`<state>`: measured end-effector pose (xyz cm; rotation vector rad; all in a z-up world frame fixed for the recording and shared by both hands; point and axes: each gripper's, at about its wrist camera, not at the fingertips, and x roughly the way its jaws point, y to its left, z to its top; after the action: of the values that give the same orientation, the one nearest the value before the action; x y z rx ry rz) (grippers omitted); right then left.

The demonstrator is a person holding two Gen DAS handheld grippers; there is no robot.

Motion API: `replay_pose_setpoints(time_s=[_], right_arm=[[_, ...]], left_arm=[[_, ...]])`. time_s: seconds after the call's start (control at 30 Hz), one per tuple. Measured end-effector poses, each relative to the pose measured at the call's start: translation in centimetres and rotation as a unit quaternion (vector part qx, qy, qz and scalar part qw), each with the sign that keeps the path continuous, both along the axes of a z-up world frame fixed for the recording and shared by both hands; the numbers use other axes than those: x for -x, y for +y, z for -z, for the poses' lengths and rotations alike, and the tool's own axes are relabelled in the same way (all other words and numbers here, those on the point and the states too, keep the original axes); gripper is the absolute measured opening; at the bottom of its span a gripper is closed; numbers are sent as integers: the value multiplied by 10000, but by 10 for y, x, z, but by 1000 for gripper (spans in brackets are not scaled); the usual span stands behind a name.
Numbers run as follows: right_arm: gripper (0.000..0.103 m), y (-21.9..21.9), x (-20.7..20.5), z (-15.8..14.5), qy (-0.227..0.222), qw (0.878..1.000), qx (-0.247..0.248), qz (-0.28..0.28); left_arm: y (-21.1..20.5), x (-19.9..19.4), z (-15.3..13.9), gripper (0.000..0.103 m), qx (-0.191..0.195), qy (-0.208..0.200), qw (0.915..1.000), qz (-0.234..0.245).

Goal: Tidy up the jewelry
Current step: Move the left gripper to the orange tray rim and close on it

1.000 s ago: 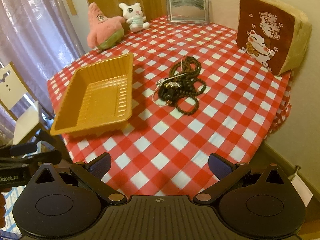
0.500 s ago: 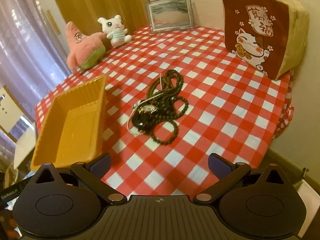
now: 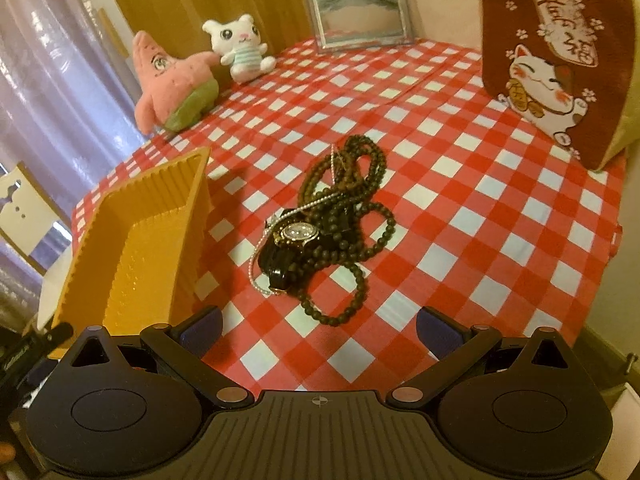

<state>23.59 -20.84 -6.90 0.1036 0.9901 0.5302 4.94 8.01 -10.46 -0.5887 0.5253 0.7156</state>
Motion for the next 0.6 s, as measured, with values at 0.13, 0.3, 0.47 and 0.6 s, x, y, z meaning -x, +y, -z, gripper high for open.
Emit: replay_pose_setpoints(time_s=[0.13, 0.3, 0.47, 0.6], right_arm=[[103, 4, -6, 7, 6, 9998, 167, -128], [103, 6, -14, 18, 148, 9994, 245, -186], [103, 10, -21, 24, 169, 9990, 261, -311], [103, 11, -26, 27, 115, 9989, 260, -373]], left_arm=[[1, -11, 12, 66, -144, 22, 9998, -96], [-4, -25, 21, 52, -479, 51, 9988, -75], [-5, -34, 26, 37, -656, 87, 9977, -121], [-5, -36, 27, 25, -820, 142, 9965, -112]])
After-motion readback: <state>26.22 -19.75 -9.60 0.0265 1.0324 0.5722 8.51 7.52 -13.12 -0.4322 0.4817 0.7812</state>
